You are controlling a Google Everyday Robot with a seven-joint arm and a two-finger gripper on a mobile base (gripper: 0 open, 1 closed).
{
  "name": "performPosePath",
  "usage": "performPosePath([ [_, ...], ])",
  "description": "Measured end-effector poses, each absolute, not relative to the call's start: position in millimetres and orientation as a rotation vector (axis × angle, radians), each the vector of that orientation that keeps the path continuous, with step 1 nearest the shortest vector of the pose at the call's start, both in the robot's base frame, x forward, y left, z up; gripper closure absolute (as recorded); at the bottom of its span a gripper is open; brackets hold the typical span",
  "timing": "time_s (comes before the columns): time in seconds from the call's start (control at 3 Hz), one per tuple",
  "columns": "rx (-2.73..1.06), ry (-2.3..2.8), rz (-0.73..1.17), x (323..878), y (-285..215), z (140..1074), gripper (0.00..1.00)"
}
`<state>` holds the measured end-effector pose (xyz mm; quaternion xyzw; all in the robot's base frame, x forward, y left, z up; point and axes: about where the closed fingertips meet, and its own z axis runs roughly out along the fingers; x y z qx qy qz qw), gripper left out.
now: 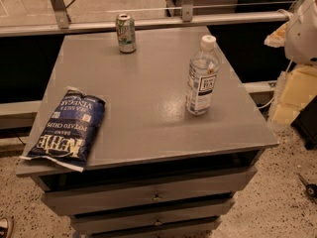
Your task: Move blue plastic bottle near 7up can
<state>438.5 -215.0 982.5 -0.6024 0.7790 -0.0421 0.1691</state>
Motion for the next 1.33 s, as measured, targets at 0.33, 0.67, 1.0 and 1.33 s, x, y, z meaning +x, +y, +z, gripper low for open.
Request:
performPosePath([
  [0.33,-1.71,2.213,-0.121,439,-215,983,0.0],
  [0.67,-1.655,2.176,-0.114,452,-216,978,0.0],
  [1.0,-1.511,2.074,-0.025,497,-217,954,0.0],
  [1.33,-1.402,2.013,0.099,526,-212,936,0.0],
])
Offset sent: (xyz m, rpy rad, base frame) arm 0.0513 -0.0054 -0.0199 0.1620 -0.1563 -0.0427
